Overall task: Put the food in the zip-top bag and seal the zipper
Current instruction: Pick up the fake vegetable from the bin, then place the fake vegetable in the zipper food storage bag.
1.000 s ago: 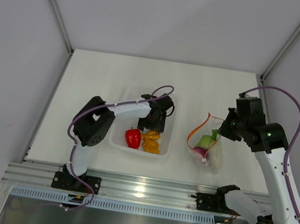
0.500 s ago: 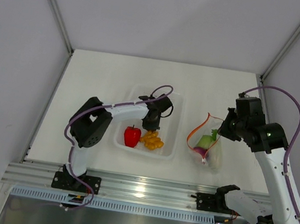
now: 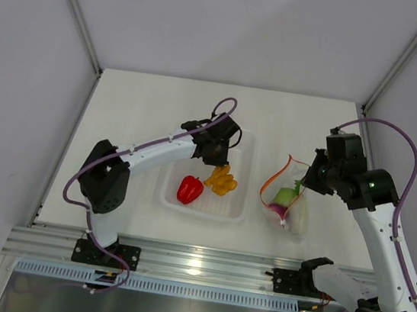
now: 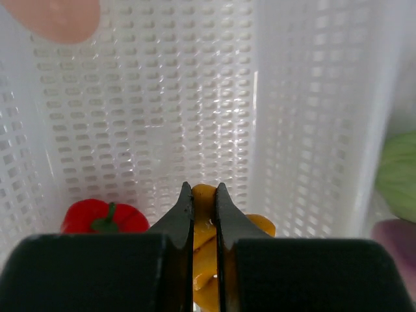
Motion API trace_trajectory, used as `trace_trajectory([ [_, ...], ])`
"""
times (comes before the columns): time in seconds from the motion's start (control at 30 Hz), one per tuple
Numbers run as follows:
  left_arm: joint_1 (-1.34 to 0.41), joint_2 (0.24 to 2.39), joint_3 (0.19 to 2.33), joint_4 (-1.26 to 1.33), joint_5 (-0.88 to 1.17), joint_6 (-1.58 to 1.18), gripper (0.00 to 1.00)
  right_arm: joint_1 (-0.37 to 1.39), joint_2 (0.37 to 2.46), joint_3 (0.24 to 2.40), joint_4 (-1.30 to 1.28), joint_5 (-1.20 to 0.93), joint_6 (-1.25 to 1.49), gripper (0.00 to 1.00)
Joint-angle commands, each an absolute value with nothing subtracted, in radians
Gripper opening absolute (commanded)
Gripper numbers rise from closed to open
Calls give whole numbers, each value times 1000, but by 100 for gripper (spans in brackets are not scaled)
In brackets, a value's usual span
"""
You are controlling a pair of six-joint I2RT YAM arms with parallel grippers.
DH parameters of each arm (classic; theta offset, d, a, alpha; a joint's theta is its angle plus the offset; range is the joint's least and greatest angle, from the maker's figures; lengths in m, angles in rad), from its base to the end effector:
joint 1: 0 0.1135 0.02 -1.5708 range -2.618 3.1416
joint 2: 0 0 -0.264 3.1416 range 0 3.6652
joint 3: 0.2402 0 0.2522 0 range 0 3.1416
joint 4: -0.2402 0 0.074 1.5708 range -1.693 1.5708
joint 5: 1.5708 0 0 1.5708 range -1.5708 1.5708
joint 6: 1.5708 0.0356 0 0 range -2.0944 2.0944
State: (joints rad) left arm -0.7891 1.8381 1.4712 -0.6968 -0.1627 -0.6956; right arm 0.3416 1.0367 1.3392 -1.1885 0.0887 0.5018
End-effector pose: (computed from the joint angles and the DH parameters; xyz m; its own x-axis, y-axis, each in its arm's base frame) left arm 0.2809 -0.2748 0.2409 -0.8861 -0.0050 -0.4636 0.1005 0.9741 -0.2025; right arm 0.1620 0.0542 0.3862 -0.7749 0.2330 -0.5875 0.1048 0.9641 0.2441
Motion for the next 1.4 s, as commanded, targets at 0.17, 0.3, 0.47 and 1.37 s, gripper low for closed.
trace_trajectory([
  [0.17, -778, 1706, 1519, -643, -89, -650, 1, 353, 1045, 1336, -1146, 92, 515, 0],
  [0.3, -775, 1574, 1416, -508, -8, -634, 1, 362, 1057, 1338, -1135, 80, 520, 0],
  [0.47, -769, 1468, 1425, -468, 132, -621, 0, 368, 1065, 1336, -1129, 81, 523, 0],
  [1.37, -825, 1585, 1195, 554, 729, -1180, 1, 468, 1023, 1312, -1048, -17, 634, 0],
])
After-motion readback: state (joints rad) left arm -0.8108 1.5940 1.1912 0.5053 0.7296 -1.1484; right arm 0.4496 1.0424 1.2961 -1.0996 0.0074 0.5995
